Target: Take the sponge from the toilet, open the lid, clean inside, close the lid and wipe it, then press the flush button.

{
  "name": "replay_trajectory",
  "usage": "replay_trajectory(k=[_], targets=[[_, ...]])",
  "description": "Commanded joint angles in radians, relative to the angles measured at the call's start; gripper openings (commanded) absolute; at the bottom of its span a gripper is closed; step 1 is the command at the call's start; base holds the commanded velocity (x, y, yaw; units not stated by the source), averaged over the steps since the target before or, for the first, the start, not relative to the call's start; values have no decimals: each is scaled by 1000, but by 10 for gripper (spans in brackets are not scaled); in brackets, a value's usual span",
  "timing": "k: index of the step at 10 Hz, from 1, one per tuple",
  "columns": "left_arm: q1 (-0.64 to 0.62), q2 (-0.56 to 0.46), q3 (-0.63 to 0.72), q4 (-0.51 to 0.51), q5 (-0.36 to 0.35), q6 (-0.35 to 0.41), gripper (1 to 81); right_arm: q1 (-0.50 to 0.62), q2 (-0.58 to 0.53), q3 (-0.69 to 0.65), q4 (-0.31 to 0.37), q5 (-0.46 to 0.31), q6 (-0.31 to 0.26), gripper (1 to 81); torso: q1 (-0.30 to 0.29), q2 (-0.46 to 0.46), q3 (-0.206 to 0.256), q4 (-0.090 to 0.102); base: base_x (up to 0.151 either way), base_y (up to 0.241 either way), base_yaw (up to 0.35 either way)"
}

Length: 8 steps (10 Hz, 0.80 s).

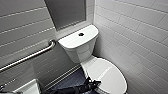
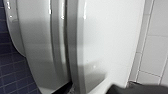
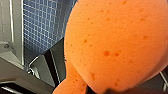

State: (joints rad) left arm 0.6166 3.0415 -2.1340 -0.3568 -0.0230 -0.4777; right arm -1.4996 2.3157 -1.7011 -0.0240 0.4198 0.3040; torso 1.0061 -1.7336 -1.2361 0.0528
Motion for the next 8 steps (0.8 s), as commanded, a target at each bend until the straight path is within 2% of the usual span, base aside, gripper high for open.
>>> replay_trajectory(k=[1, 4, 8], targets=[[-131, 71, 2, 9, -31, 10, 811, -14, -36, 26, -16, -58, 3, 10, 0, 0, 0, 0, 0, 0, 0], [-186, 41, 66, 7, -64, -32, 811, -18, -34, 23, -16, -58, 3, 10, 0, 0, 0, 0, 0, 0, 0], [-229, -71, 279, 9, -124, -88, 811, -18, -25, 20, -19, -58, 3, 10, 1, 0, -1, 0, 0, 0, 0]])
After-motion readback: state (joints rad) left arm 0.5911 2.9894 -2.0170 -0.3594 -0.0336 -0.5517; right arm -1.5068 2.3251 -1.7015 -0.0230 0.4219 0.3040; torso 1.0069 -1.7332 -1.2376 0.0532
